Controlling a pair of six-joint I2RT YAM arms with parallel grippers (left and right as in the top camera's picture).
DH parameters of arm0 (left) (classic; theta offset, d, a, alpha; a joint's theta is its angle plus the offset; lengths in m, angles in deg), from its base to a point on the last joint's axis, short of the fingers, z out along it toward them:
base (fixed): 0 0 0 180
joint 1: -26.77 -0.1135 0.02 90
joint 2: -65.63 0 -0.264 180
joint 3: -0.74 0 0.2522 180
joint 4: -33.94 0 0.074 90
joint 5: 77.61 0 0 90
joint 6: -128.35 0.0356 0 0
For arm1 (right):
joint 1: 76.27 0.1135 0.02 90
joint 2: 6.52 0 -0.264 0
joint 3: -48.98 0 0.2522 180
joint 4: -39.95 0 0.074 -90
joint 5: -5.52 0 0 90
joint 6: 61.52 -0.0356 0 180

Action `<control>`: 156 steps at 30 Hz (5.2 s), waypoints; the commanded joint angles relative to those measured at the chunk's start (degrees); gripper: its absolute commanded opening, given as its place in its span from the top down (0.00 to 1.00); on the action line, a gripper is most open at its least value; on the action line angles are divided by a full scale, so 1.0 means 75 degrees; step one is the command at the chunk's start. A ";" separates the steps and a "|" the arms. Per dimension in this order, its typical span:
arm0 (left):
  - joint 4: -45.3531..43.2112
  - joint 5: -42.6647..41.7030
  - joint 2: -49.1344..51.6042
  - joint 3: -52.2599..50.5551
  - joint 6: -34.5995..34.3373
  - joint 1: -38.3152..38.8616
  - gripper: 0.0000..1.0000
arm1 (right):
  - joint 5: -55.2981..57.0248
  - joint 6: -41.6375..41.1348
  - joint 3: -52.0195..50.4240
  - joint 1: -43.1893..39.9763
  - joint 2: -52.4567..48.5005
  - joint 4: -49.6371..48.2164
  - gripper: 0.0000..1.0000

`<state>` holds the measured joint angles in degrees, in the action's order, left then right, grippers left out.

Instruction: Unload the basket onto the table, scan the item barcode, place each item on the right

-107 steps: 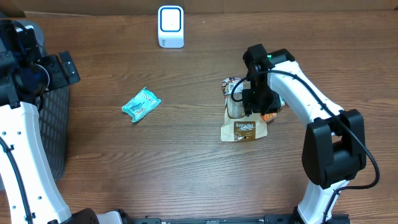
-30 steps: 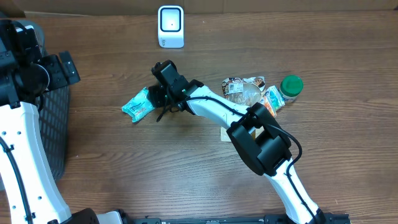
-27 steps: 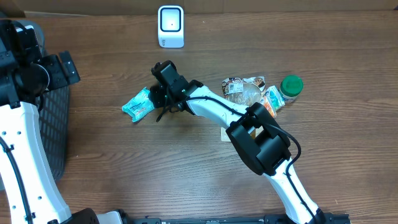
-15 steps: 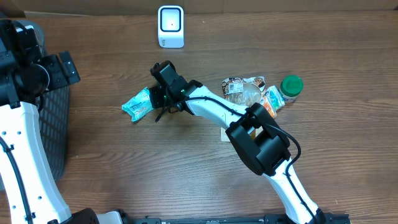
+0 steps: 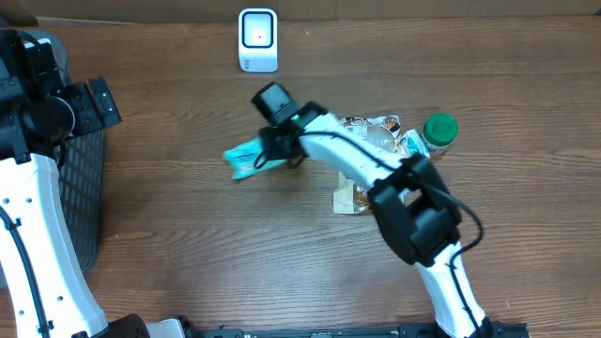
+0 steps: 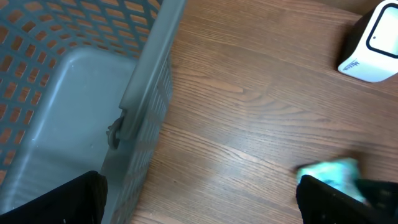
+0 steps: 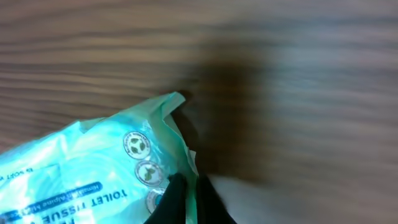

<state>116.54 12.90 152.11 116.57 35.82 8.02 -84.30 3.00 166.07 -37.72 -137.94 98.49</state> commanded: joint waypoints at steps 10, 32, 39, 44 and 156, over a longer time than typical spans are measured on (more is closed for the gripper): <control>-0.0006 0.0009 0.0012 0.0157 0.0169 0.0003 0.00 | -0.0408 0.0688 0.0122 -0.1221 0.1008 0.2725 0.80; -0.0006 0.0009 0.0012 0.0157 0.0169 0.0003 0.00 | -0.1003 -0.0440 -0.0533 0.0154 0.0918 -0.0446 0.96; -0.0006 0.0009 0.0012 0.0157 0.0169 0.0003 0.00 | -0.0629 -0.0667 -0.0734 0.0367 0.0452 -0.0775 0.96; -0.0006 0.0006 0.0012 0.0157 0.0169 0.0003 0.00 | -0.0799 -0.0659 -0.0734 0.0364 0.0015 -0.0845 0.96; -0.0006 0.0006 0.0012 0.0157 0.0169 0.0003 0.00 | -0.3092 0.2865 0.0414 -0.1932 0.0344 0.1448 0.47</control>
<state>116.54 12.90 152.11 116.57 35.82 8.02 -107.73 23.96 169.54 -52.17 -134.88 109.65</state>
